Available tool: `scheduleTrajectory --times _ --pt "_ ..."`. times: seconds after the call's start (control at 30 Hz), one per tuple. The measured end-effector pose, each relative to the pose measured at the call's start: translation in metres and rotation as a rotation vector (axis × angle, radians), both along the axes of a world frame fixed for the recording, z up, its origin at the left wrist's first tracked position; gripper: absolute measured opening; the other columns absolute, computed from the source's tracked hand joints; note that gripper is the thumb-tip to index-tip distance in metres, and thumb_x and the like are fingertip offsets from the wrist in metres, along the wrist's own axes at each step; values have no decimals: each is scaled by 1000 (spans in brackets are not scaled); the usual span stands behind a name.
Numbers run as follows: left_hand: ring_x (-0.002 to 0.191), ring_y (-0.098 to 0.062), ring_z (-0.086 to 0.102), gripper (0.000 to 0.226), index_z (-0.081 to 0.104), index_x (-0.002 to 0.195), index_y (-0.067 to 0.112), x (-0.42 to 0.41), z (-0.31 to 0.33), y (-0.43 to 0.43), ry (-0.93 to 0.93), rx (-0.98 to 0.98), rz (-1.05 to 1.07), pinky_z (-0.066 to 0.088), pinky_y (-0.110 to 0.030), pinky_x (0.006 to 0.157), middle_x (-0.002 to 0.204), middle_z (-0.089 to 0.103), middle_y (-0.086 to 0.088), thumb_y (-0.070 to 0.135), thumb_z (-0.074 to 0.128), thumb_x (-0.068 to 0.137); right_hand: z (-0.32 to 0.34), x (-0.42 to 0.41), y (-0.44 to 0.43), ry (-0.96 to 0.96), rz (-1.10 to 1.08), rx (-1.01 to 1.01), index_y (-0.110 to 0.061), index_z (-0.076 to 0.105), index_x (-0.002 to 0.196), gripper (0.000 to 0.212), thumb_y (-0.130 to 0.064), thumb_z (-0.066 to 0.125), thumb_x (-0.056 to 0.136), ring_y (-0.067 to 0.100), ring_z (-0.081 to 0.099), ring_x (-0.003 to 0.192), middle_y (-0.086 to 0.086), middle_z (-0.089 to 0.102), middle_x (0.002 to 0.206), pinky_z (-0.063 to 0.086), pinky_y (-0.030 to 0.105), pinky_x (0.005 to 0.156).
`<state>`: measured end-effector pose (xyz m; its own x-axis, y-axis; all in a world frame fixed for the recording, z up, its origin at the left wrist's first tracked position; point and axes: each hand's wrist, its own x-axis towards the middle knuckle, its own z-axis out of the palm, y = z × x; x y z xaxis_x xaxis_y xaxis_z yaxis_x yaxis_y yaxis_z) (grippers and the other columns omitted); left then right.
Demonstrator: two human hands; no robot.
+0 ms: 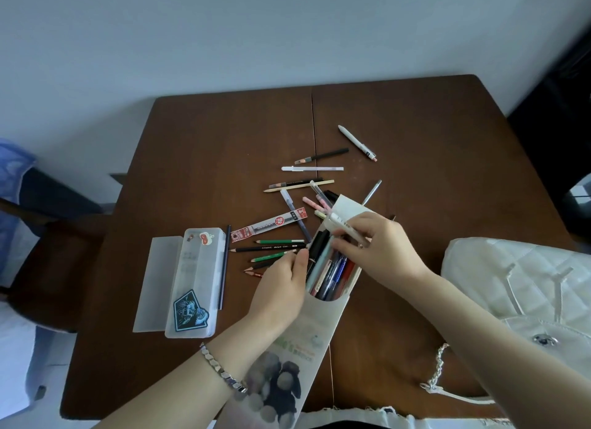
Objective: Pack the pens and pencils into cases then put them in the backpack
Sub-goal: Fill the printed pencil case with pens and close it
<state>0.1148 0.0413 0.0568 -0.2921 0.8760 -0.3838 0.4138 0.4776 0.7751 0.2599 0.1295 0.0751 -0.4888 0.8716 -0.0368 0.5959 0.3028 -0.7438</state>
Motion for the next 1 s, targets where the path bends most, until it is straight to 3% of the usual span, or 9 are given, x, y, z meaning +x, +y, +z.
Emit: scheduleTrajectory --times 0.07,0.17,0.33,0.4,0.57,0.63,0.73,0.87,1.0 --pt "84 -7 63 44 61 106 15 0 -1 1 2 3 31 49 -20 67 92 67 1 40 26 99 5 4 4 105 -127 -94 -18 69 87 16 -31 59 88 4 55 65 -7 63 75 43 14 57" --pt "80 -11 62 45 60 97 12 -2 -1 6 13 -11 81 50 -27 70 86 66 -1 40 25 100 16 10 18 515 -533 -397 -20 64 83 27 -28 43 97 9 47 56 -3 52 63 39 20 52" --pt "70 -2 56 41 56 93 16 -3 -3 6 50 -60 81 44 -7 53 75 56 11 38 23 101 27 5 12 945 -626 -709 -11 60 96 21 -14 39 99 14 63 76 5 61 80 54 30 82" --pt "71 -2 57 39 56 93 17 -1 -3 7 47 -56 79 43 -4 50 77 57 11 38 24 100 24 -1 4 806 -582 -630 -11 57 103 19 -15 39 99 14 67 79 4 65 80 56 29 80" --pt "77 -8 60 45 61 98 13 2 1 10 40 21 96 44 -20 63 86 66 0 40 25 99 5 -2 -8 427 -445 -374 -11 57 112 22 -15 56 90 13 68 80 0 68 86 59 29 77" --pt "80 -6 60 43 60 102 16 0 2 9 77 22 76 44 -16 61 90 66 3 42 26 99 2 2 -9 333 -390 -312 -16 52 118 35 -14 64 85 13 67 78 -1 66 82 58 21 70" --pt "85 -7 62 43 60 106 18 1 0 6 90 10 27 52 -23 70 94 67 5 43 26 98 4 7 -8 180 -308 -231 -25 48 125 49 -17 69 82 9 63 73 -3 61 77 50 9 58" --pt "83 -12 64 44 61 101 17 4 1 4 62 27 74 55 -36 77 91 68 -1 43 26 98 4 11 -14 9 -253 -61 -20 58 121 47 -27 73 77 6 51 75 -9 56 80 40 13 65" --pt "83 -15 64 45 63 98 16 5 3 6 52 40 90 54 -38 79 89 68 -2 43 27 98 -3 11 -30 61 -196 21 -22 58 124 45 -27 69 80 6 47 92 -11 48 93 42 16 79"
